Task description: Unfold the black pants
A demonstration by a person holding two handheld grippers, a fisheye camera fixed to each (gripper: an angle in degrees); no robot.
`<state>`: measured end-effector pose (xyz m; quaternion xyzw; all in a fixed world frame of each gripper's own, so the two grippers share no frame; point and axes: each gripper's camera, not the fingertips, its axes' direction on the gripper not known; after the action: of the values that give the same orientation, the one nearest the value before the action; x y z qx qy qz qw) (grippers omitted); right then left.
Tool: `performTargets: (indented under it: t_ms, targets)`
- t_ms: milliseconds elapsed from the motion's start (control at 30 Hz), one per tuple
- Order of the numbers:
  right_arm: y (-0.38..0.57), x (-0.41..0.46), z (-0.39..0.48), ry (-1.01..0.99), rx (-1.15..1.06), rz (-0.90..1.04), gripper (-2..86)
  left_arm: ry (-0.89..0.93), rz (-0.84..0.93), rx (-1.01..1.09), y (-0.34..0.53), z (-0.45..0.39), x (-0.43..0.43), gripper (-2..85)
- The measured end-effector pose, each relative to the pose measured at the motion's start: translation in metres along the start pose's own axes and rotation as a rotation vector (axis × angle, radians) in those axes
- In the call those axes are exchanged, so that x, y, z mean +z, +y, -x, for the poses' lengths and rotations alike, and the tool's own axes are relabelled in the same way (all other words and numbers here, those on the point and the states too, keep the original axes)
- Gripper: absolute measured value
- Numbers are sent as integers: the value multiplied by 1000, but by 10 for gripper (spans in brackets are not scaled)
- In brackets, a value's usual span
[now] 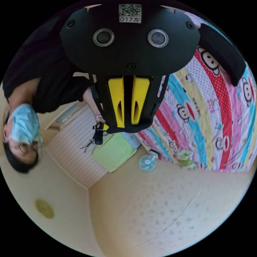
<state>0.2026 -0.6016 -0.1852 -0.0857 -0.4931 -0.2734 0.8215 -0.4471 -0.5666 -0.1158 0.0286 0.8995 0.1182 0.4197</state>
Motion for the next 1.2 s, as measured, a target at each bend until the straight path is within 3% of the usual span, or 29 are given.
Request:
performTargets:
  t_ms: [167,267,367,533,633,767,900,967,1033,1100,1200]
  targets:
    - [-5,38,-118,-106,162,-113,6,14,-41,-110,-7,100,27,42]
    - [19,70,-146,3,228,-48,9,-68,-11,-162,15,138,49,44]
    - [86,115,-171,95,333,88,16,-148,71,-267,87,175,92,45]
    - [237,162,-195,80,701,290,47,-171,279,-576,260,212,149,81]
    - [289,161,-193,63,821,367,60,-119,303,-668,309,216,144,102]
    - [268,140,-200,62,789,208,101,-123,229,-680,296,236,110,117]
    - [216,138,-231,95,759,46,179,-150,33,-694,252,284,74,168]
    - [196,171,-265,107,796,163,217,-124,64,-709,237,311,87,169]
    - [199,208,-279,161,816,315,229,20,235,-757,233,339,138,174]
    - [202,209,-261,262,822,230,220,144,293,-816,247,345,173,175]
    - [222,211,-236,225,871,130,187,66,223,-829,262,323,166,161]
